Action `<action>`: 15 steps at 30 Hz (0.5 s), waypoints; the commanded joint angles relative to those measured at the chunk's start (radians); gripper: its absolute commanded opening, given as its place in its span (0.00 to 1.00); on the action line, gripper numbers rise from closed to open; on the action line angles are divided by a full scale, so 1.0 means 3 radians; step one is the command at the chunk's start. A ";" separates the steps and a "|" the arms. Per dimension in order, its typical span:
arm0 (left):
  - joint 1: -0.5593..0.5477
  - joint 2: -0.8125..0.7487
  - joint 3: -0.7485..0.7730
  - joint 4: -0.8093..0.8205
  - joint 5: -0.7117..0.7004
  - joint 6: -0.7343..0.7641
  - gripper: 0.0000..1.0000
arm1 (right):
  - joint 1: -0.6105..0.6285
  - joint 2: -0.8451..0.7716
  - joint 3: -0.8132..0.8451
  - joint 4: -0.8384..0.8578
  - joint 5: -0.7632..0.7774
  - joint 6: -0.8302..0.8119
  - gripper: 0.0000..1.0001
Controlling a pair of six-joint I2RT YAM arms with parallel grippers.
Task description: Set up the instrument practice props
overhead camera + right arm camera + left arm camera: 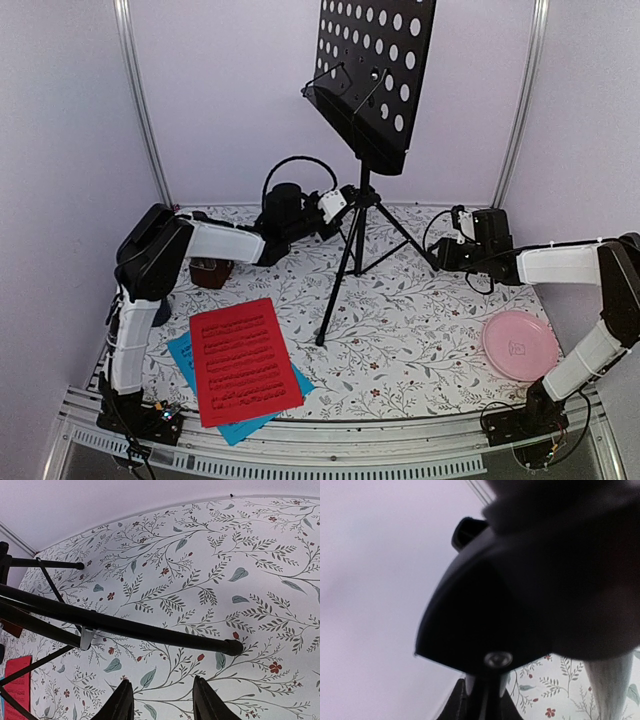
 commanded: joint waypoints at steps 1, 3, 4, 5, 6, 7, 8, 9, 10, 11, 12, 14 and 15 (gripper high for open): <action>0.0010 -0.0381 -0.0401 0.0145 -0.0772 -0.0407 0.00 | -0.0010 0.0058 0.0127 0.0134 -0.0103 -0.0043 0.42; 0.0000 -0.0496 -0.0588 0.0151 -0.1026 -0.0518 0.00 | -0.0013 0.0056 0.0132 0.0159 -0.0171 -0.0037 0.42; -0.0007 -0.0548 -0.0657 0.0135 -0.1159 -0.0581 0.00 | -0.0013 0.0057 0.0143 0.0168 -0.0214 -0.0039 0.43; -0.0021 -0.0603 -0.0725 0.0096 -0.1249 -0.0624 0.00 | -0.0010 0.0057 0.0147 0.0181 -0.0269 -0.0039 0.43; -0.0039 -0.0643 -0.0802 0.0092 -0.1368 -0.0645 0.00 | -0.0009 0.0053 0.0146 0.0198 -0.0343 -0.0039 0.45; -0.0063 -0.0681 -0.0866 0.0092 -0.1514 -0.0659 0.00 | -0.0001 0.0052 0.0146 0.0229 -0.0440 -0.0037 0.50; -0.0087 -0.0715 -0.0919 0.0067 -0.1644 -0.0679 0.00 | 0.0020 0.0044 0.0147 0.0233 -0.0513 -0.0039 0.55; -0.0110 -0.0727 -0.0957 0.0030 -0.1765 -0.0723 0.00 | 0.0056 0.0031 0.0146 0.0236 -0.0562 -0.0043 0.61; -0.0126 -0.0736 -0.0974 -0.0033 -0.1874 -0.0789 0.00 | 0.0105 0.0010 0.0142 0.0244 -0.0602 -0.0054 0.66; -0.0139 -0.0746 -0.0985 -0.0096 -0.1995 -0.0870 0.00 | 0.0166 -0.0020 0.0128 0.0255 -0.0621 -0.0058 0.70; -0.0154 -0.0752 -0.0999 -0.0146 -0.2102 -0.0956 0.00 | 0.0231 -0.0049 0.0112 0.0259 -0.0626 -0.0052 0.74; -0.0188 -0.0745 -0.1006 -0.0233 -0.2317 -0.1108 0.00 | 0.0355 -0.0114 0.0074 0.0290 -0.0666 -0.0012 0.80; -0.0208 -0.0729 -0.1000 -0.0267 -0.2412 -0.1140 0.00 | 0.0420 -0.0157 0.0036 0.0318 -0.0667 0.0015 0.83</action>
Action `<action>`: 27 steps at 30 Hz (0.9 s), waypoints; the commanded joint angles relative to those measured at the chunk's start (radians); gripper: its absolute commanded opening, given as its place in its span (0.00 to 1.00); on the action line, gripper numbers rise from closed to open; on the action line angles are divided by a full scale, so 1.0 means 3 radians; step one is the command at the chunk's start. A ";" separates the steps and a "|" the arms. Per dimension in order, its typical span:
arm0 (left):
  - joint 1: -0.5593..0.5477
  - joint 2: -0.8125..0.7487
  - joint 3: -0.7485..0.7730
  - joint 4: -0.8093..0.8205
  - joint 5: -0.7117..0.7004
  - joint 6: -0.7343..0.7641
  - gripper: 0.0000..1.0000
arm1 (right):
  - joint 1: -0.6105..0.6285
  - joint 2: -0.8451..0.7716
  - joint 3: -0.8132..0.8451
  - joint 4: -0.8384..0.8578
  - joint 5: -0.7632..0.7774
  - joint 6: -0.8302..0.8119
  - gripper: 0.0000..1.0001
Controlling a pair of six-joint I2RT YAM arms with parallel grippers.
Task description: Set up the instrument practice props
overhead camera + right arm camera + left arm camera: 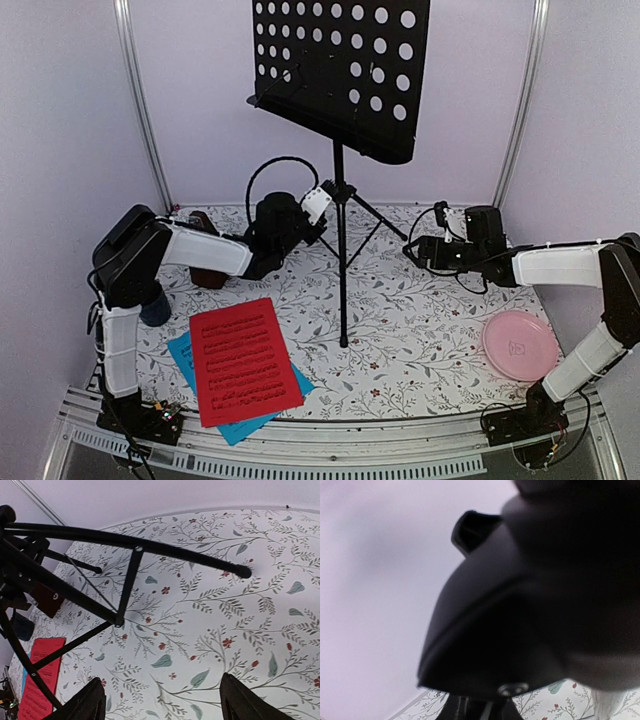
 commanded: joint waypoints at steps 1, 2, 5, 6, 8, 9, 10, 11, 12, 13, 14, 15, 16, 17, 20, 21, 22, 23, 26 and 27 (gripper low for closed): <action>-0.0082 -0.0043 -0.0066 -0.0375 -0.0894 -0.0799 0.00 | 0.0279 -0.0214 -0.0063 0.0189 -0.0185 0.0066 0.85; -0.0110 -0.0018 -0.0025 -0.0442 -0.0986 -0.0841 0.00 | 0.0328 -0.0259 -0.0096 0.0219 -0.0193 0.0100 0.87; -0.0226 0.0073 0.0182 -0.0747 -0.1252 -0.0932 0.00 | 0.0450 -0.0365 -0.0145 0.0245 -0.0191 0.0188 0.88; -0.0259 0.0091 0.0234 -0.0824 -0.1307 -0.0949 0.00 | 0.0486 -0.0398 -0.0167 0.0260 -0.0184 0.0235 0.88; -0.0315 0.0112 0.0314 -0.0945 -0.1397 -0.1003 0.00 | 0.0594 -0.0469 -0.0213 0.0314 -0.0164 0.0304 0.89; -0.0338 0.0121 0.0342 -0.1014 -0.1455 -0.1020 0.00 | 0.0645 -0.0494 -0.0226 0.0331 -0.0135 0.0340 0.89; -0.0364 0.0133 0.0368 -0.1063 -0.1524 -0.1043 0.00 | 0.0704 -0.0514 -0.0233 0.0336 -0.0099 0.0349 0.89; -0.0380 0.0140 0.0394 -0.1116 -0.1566 -0.1073 0.00 | 0.0770 -0.0530 -0.0236 0.0337 -0.0055 0.0354 0.89; -0.0399 0.0143 0.0410 -0.1174 -0.1586 -0.1113 0.00 | 0.0840 -0.0547 -0.0243 0.0341 0.0010 0.0358 0.90; -0.0422 0.0146 0.0423 -0.1223 -0.1593 -0.1160 0.00 | 0.0913 -0.0555 -0.0242 0.0353 0.0071 0.0367 0.90; -0.0436 0.0147 0.0433 -0.1278 -0.1589 -0.1218 0.00 | 0.0979 -0.0549 -0.0241 0.0363 0.0132 0.0378 0.90; -0.0446 0.0140 0.0439 -0.1333 -0.1571 -0.1281 0.00 | 0.1038 -0.0525 -0.0234 0.0363 0.0197 0.0388 0.91; -0.0459 0.0137 0.0442 -0.1376 -0.1550 -0.1322 0.00 | 0.1080 -0.0493 -0.0228 0.0359 0.0258 0.0390 0.91; -0.0475 0.0137 0.0445 -0.1415 -0.1553 -0.1353 0.00 | 0.1108 -0.0450 -0.0223 0.0351 0.0328 0.0385 0.91; -0.0512 0.0135 0.0478 -0.1563 -0.1543 -0.1431 0.00 | 0.1124 -0.0322 -0.0190 0.0297 0.0478 0.0362 0.91; -0.0521 0.0134 0.0493 -0.1628 -0.1532 -0.1457 0.00 | 0.1123 -0.0295 -0.0182 0.0296 0.0535 0.0360 0.91; -0.0537 0.0128 0.0504 -0.1688 -0.1516 -0.1485 0.00 | 0.1124 -0.0260 -0.0167 0.0296 0.0578 0.0352 0.90; -0.0553 0.0116 0.0510 -0.1738 -0.1508 -0.1509 0.00 | 0.1122 -0.0227 -0.0140 0.0283 0.0616 0.0319 0.90; -0.0577 0.0048 0.0513 -0.1886 -0.1462 -0.1604 0.03 | 0.1124 -0.0131 -0.0046 0.0236 0.0729 0.0245 0.89; -0.0581 0.0024 0.0514 -0.1945 -0.1422 -0.1630 0.05 | 0.1125 -0.0094 -0.0011 0.0228 0.0755 0.0222 0.89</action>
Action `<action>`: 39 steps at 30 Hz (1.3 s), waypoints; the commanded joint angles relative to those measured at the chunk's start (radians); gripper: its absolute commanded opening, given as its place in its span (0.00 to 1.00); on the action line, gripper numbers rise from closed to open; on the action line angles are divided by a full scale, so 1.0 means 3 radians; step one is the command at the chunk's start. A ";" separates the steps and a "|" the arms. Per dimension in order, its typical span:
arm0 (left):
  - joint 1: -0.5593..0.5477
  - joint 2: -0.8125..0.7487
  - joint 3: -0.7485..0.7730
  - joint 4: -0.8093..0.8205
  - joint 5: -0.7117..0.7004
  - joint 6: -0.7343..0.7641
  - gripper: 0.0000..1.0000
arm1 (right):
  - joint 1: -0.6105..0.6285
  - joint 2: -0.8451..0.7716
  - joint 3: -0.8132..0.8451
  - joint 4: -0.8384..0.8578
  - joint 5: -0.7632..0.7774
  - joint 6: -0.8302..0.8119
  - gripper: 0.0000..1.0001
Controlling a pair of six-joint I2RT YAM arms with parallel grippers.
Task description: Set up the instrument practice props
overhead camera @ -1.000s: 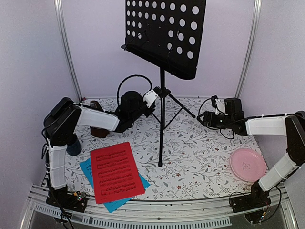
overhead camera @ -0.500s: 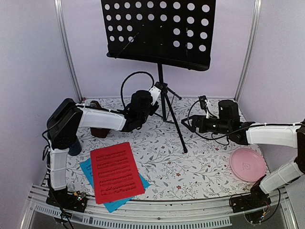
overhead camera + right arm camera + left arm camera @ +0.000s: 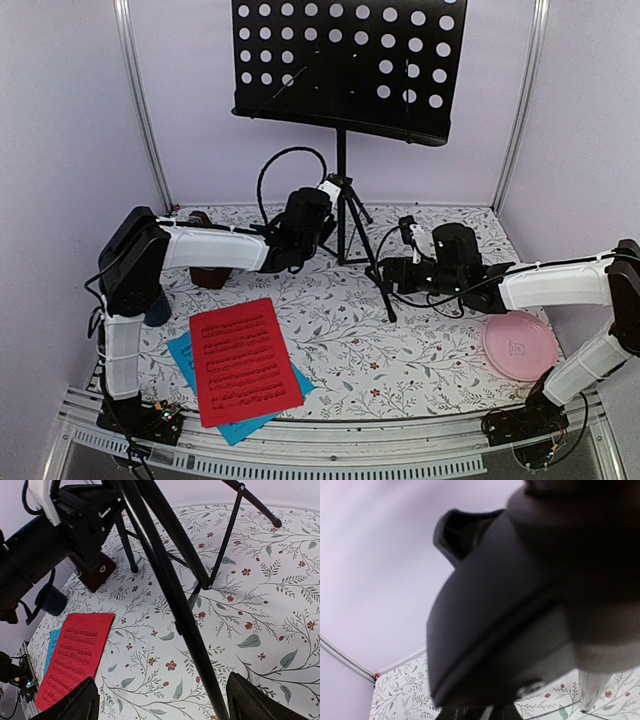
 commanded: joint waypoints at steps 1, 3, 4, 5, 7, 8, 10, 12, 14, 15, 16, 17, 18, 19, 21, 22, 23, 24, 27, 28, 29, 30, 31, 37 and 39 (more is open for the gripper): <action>-0.0150 -0.0040 -0.0088 -0.0743 0.0170 -0.0905 0.09 | -0.0003 0.0155 0.0222 -0.0043 0.0275 -0.0116 0.88; -0.0153 -0.0116 -0.0119 -0.0835 0.0342 -0.0945 0.17 | -0.0007 0.0237 0.0333 -0.0073 0.0294 -0.0189 0.86; -0.0150 -0.0173 -0.0151 -0.0879 0.0463 -0.0956 0.20 | -0.0004 0.0277 0.0378 -0.0086 0.0295 -0.0214 0.85; -0.0146 -0.0236 -0.0208 -0.0890 0.0626 -0.0966 0.26 | -0.0005 0.0313 0.0413 -0.0100 0.0296 -0.0239 0.84; -0.0109 -0.0386 -0.0349 -0.0878 0.0993 -0.0976 0.36 | -0.0004 0.0377 0.0471 -0.0113 0.0301 -0.0286 0.83; -0.0081 -0.0517 -0.0436 -0.0858 0.1167 -0.0968 0.40 | -0.0004 0.0413 0.0490 -0.0114 0.0299 -0.0302 0.82; -0.0007 -0.0699 -0.0620 -0.0785 0.1476 -0.0888 0.52 | -0.0004 0.0463 0.0527 -0.0109 0.0277 -0.0321 0.80; 0.0102 -0.0834 -0.0797 -0.0738 0.1809 -0.0822 0.58 | -0.0006 0.0507 0.0550 -0.0114 0.0274 -0.0339 0.79; 0.0246 -0.0944 -0.0952 -0.0657 0.2134 -0.0789 0.62 | -0.0010 0.0544 0.0558 -0.0114 0.0278 -0.0359 0.78; 0.0354 -0.0989 -0.1021 -0.0610 0.2345 -0.0773 0.63 | -0.0010 0.0556 0.0563 -0.0118 0.0283 -0.0367 0.78; 0.0438 -0.1036 -0.1096 -0.0544 0.2528 -0.0748 0.64 | -0.0011 0.0563 0.0563 -0.0123 0.0289 -0.0382 0.76; 0.0517 -0.1069 -0.1143 -0.0480 0.2647 -0.0731 0.65 | -0.0014 0.0568 0.0562 -0.0124 0.0295 -0.0386 0.76; 0.0590 -0.1067 -0.1158 -0.0446 0.2753 -0.0702 0.65 | -0.0017 0.0573 0.0558 -0.0128 0.0303 -0.0396 0.75; 0.0641 -0.1051 -0.1151 -0.0443 0.2797 -0.0658 0.65 | -0.0021 0.0578 0.0559 -0.0132 0.0309 -0.0401 0.74; 0.0706 -0.1006 -0.1106 -0.0459 0.2826 -0.0547 0.65 | -0.0046 0.0585 0.0560 -0.0139 0.0305 -0.0408 0.71; 0.0737 -0.0983 -0.1089 -0.0460 0.2866 -0.0489 0.65 | -0.0057 0.0588 0.0553 -0.0140 0.0302 -0.0412 0.70; 0.0769 -0.0962 -0.1081 -0.0438 0.2948 -0.0432 0.65 | -0.0074 0.0589 0.0547 -0.0140 0.0301 -0.0409 0.68; 0.0807 -0.0932 -0.1063 -0.0424 0.3091 -0.0399 0.65 | -0.0086 0.0597 0.0538 -0.0140 0.0291 -0.0409 0.66; 0.0911 -0.0800 -0.0962 -0.0460 0.3511 -0.0338 0.63 | -0.0147 0.0611 0.0524 -0.0149 0.0250 -0.0406 0.62; 0.0929 -0.0758 -0.0933 -0.0469 0.3623 -0.0320 0.61 | -0.0163 0.0608 0.0512 -0.0150 0.0237 -0.0404 0.62; 0.0933 -0.0724 -0.0911 -0.0477 0.3716 -0.0300 0.60 | -0.0192 0.0602 0.0501 -0.0150 0.0224 -0.0400 0.61; 0.0935 -0.0692 -0.0890 -0.0478 0.3779 -0.0289 0.59 | -0.0212 0.0597 0.0487 -0.0150 0.0212 -0.0391 0.61; 0.0935 -0.0666 -0.0872 -0.0487 0.3857 -0.0289 0.58 | -0.0236 0.0587 0.0475 -0.0150 0.0203 -0.0389 0.61; 0.0877 -0.0743 -0.1027 -0.0365 0.4105 -0.0470 0.46 | -0.0380 0.0498 0.0396 -0.0203 0.0189 -0.0436 0.60; 0.0812 -0.0804 -0.1138 -0.0287 0.4058 -0.0526 0.44 | -0.0433 0.0464 0.0372 -0.0226 0.0184 -0.0455 0.59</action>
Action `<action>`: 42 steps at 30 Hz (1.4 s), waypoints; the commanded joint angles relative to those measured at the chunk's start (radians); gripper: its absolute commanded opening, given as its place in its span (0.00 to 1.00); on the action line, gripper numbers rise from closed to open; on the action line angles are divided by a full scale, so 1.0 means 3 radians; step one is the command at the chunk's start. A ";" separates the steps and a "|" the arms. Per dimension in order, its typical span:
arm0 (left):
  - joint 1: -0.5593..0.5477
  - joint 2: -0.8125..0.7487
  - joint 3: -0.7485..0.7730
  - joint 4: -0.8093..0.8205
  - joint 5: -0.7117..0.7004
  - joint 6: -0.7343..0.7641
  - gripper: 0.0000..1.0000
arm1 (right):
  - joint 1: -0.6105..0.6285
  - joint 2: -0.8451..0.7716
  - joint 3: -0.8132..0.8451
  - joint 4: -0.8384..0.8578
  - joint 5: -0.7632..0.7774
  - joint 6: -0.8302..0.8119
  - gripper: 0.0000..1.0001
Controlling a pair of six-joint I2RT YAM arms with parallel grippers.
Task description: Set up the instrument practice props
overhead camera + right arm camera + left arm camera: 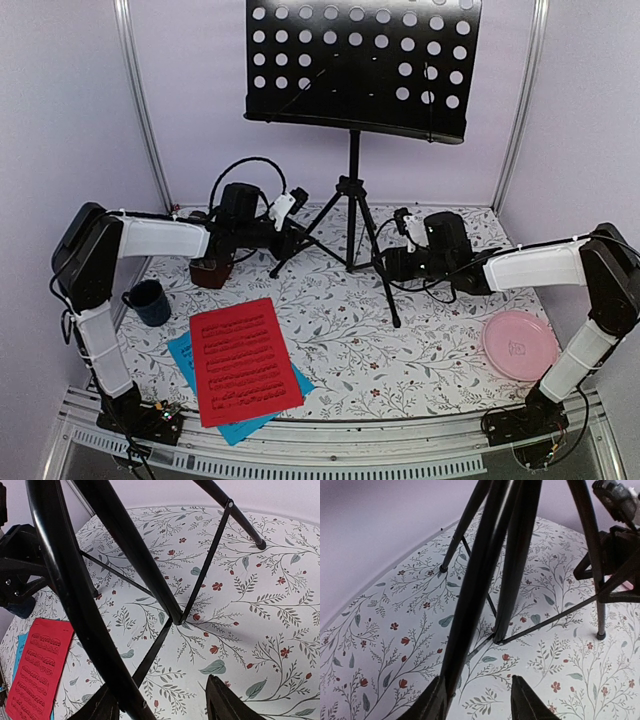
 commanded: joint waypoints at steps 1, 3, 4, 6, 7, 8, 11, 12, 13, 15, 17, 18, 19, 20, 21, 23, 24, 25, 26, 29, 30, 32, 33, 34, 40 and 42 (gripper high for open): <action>-0.0184 -0.0093 -0.0227 0.0101 0.0270 -0.0127 0.44 | -0.0167 -0.0109 -0.0091 -0.0083 0.0072 -0.0077 0.60; -0.0249 -0.0125 -0.0291 0.0100 0.0203 -0.0149 0.44 | -0.0218 -0.0148 -0.0114 -0.0114 0.0063 -0.0103 0.59; -0.0268 -0.0137 -0.0336 0.0104 0.0192 -0.0171 0.43 | -0.0241 -0.0183 -0.0127 -0.0127 0.0055 -0.0127 0.60; -0.0288 -0.0174 -0.0407 0.0139 0.0150 -0.0205 0.43 | -0.0290 -0.0238 -0.0157 -0.0144 0.0037 -0.0167 0.59; -0.0285 -0.0202 -0.0440 0.0148 0.0095 -0.0215 0.43 | -0.0306 -0.0257 -0.0167 -0.0153 0.0010 -0.0183 0.59; -0.0273 -0.0237 -0.0463 0.0149 0.0046 -0.0213 0.43 | -0.0313 -0.0272 -0.0168 -0.0158 -0.0030 -0.0221 0.59; -0.0205 -0.0383 -0.0494 0.0111 -0.0008 -0.0172 0.48 | -0.0314 -0.0288 -0.0156 -0.0189 -0.0150 -0.0330 0.60; -0.0185 -0.0437 -0.0494 0.0082 -0.0024 -0.0138 0.50 | -0.0314 -0.0288 -0.0149 -0.0206 -0.0174 -0.0360 0.62; -0.0167 -0.0479 -0.0487 0.0056 -0.0096 -0.0080 0.52 | -0.0314 -0.0283 -0.0138 -0.0225 -0.0193 -0.0395 0.64; -0.0115 -0.0517 -0.0460 0.0035 -0.0211 0.0022 0.57 | -0.0313 -0.0280 -0.0129 -0.0260 -0.0255 -0.0460 0.68; -0.0031 -0.0435 -0.0342 -0.0031 -0.0140 0.0086 0.63 | -0.0314 -0.0269 -0.0127 -0.0268 -0.0343 -0.0489 0.73; 0.0009 -0.0359 -0.0246 -0.0089 -0.0086 0.0133 0.68 | -0.0312 -0.0262 -0.0121 -0.0268 -0.0380 -0.0494 0.77; 0.0034 -0.0256 -0.0156 -0.0135 -0.0034 0.0174 0.71 | -0.0310 -0.0247 -0.0115 -0.0265 -0.0411 -0.0495 0.80; 0.0050 -0.0150 -0.0037 -0.0215 0.0031 0.0229 0.75 | -0.0314 -0.0234 -0.0108 -0.0262 -0.0437 -0.0491 0.82; 0.0053 -0.0029 0.0085 -0.0297 0.0070 0.0279 0.78 | -0.0313 -0.0221 -0.0096 -0.0259 -0.0455 -0.0483 0.82; 0.0053 0.0170 0.0263 -0.0353 0.0156 0.0333 0.79 | -0.0310 -0.0190 -0.0082 -0.0264 -0.0481 -0.0465 0.83; 0.0058 0.0260 0.0321 -0.0341 0.0194 0.0348 0.78 | -0.0309 -0.0175 -0.0073 -0.0261 -0.0486 -0.0457 0.82; 0.0060 0.0385 0.0390 -0.0336 0.0245 0.0361 0.77 | -0.0309 -0.0155 -0.0062 -0.0267 -0.0482 -0.0448 0.81; 0.0058 0.0459 0.0438 -0.0343 0.0297 0.0371 0.75 | -0.0309 -0.0137 -0.0045 -0.0277 -0.0463 -0.0449 0.79; 0.0059 0.0542 0.0499 -0.0351 0.0415 0.0348 0.68 | -0.0311 -0.0105 0.0011 -0.0348 -0.0347 -0.0447 0.72; 0.0056 0.0541 0.0487 -0.0351 0.0455 0.0331 0.65 | -0.0313 -0.0103 0.0018 -0.0363 -0.0308 -0.0456 0.71; 0.0042 0.0505 0.0420 -0.0338 0.0488 0.0307 0.60 | -0.0316 -0.0109 0.0019 -0.0377 -0.0250 -0.0478 0.70; 0.0030 0.0467 0.0368 -0.0334 0.0470 0.0308 0.58 | -0.0324 -0.0100 0.0019 -0.0384 -0.0238 -0.0486 0.69; 0.0016 0.0421 0.0304 -0.0318 0.0439 0.0310 0.55 | -0.0335 -0.0092 0.0023 -0.0389 -0.0235 -0.0497 0.69; -0.0054 0.0090 -0.0155 -0.0030 0.0416 0.0150 0.41 | -0.0403 -0.0088 0.0022 -0.0446 -0.0236 -0.0554 0.68; -0.0096 0.0052 -0.0247 0.0033 0.0417 0.0106 0.39 | -0.0439 -0.0107 0.0021 -0.0463 -0.0241 -0.0585 0.67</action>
